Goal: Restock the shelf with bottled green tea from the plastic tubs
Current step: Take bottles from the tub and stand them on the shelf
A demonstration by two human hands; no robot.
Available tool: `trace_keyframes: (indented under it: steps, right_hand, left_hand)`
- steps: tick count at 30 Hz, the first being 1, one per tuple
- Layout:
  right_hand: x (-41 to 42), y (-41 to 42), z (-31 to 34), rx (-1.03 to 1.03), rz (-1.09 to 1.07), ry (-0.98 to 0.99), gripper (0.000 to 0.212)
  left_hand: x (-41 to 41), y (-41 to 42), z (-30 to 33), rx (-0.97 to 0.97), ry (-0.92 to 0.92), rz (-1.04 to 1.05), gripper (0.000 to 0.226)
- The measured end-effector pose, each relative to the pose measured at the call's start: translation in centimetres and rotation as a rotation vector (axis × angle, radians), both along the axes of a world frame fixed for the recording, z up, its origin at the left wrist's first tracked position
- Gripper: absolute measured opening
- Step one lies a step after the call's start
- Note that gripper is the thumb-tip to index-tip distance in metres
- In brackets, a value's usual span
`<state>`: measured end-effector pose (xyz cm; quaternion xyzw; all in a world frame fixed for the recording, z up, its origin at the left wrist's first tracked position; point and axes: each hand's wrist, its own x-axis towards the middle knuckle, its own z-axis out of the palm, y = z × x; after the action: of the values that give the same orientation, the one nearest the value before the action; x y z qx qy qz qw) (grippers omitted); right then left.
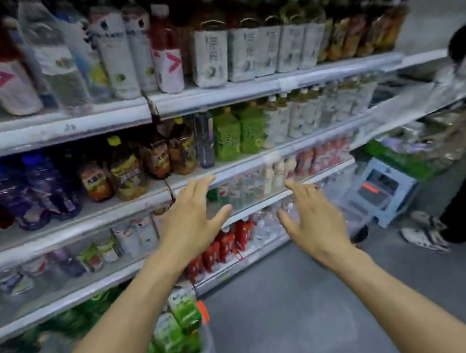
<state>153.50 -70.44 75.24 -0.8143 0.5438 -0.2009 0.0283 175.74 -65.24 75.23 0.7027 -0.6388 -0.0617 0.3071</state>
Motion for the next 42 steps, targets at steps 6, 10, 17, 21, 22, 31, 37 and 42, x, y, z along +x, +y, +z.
trace_keyframes:
  steps: [6, 10, 17, 21, 22, 31, 37, 42]
  right_hand:
    - [-8.0, -3.3, -4.8, 0.238, -0.165, 0.058, 0.049]
    - [-10.9, -6.6, -7.7, 0.325, -0.214, 0.087, 0.044]
    - [-11.5, -14.0, -12.7, 0.483, -0.181, 0.147, 0.050]
    - [-9.6, -17.1, -15.0, 0.529, -0.124, 0.193, 0.052]
    - [-8.9, -17.5, -15.6, 0.540, -0.098, 0.210, 0.053]
    - [-1.8, -16.5, -20.0, 0.658, 0.115, 0.269, 0.059]
    - [4.0, -12.2, -23.9, 0.762, 0.235, 0.273, 0.060]
    - [7.0, -8.1, -27.0, 0.847, 0.291, 0.333, 0.060]
  left_hand:
    - [-6.1, -5.3, -4.9, 0.173, 0.005, -0.117, 0.066]
    - [-7.4, -8.8, -8.6, 0.255, 0.011, -0.125, 0.061]
    - [-7.1, -14.4, -15.5, 0.404, 0.094, -0.031, 0.062]
    - [-5.9, -15.1, -19.0, 0.505, 0.119, 0.069, 0.065]
    - [-5.4, -15.0, -19.9, 0.541, 0.131, 0.083, 0.066]
    - [-0.3, -7.7, -24.2, 0.723, 0.163, 0.223, 0.067]
    - [4.5, 2.3, -27.5, 0.849, 0.266, 0.416, 0.071]
    - [6.4, 8.1, -31.3, 0.927, 0.442, 0.593, 0.071]
